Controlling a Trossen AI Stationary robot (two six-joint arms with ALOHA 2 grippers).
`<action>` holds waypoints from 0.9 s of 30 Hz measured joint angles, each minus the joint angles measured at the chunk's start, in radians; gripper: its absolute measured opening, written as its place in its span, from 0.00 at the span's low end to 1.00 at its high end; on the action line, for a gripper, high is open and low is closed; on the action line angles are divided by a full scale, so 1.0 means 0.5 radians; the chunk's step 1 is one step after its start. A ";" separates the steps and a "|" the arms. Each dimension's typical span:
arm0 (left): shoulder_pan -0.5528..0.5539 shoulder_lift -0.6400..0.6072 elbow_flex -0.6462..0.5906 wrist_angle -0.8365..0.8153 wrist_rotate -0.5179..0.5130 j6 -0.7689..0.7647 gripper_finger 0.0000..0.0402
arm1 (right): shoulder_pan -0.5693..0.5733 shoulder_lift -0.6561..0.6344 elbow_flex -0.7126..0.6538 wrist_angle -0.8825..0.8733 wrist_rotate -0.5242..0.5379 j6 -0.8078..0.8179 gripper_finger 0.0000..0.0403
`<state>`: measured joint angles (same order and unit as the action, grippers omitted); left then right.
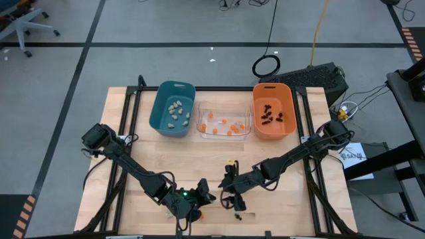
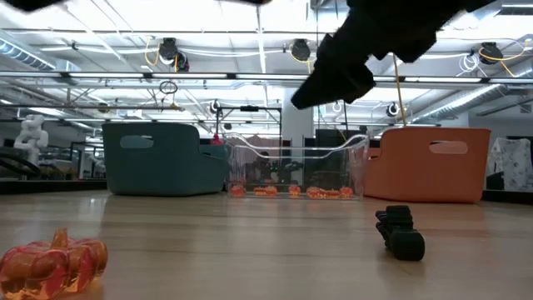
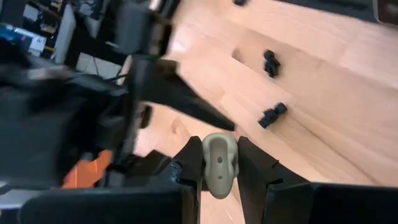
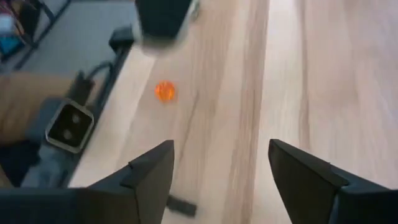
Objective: Sort Halloween decoration
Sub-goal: Put the white skull toy into the blue bin
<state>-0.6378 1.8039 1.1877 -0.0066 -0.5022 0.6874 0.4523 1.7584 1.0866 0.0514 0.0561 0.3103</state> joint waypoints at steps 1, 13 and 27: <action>0.005 -0.010 0.000 0.002 0.000 -0.046 0.14 | -0.002 0.000 0.001 -0.029 0.002 -0.021 0.61; 0.094 -0.460 0.000 -0.938 -0.192 -0.679 0.14 | 0.031 -0.002 -0.001 -0.315 0.537 -0.043 0.56; 0.828 -0.978 0.000 -1.521 -0.288 -0.737 0.15 | -0.019 0.015 0.000 0.241 0.734 -0.460 0.53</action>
<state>-0.2238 1.3148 1.1877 -0.7669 -0.6460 0.3191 0.4430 1.7658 1.0866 0.1718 0.4231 0.0802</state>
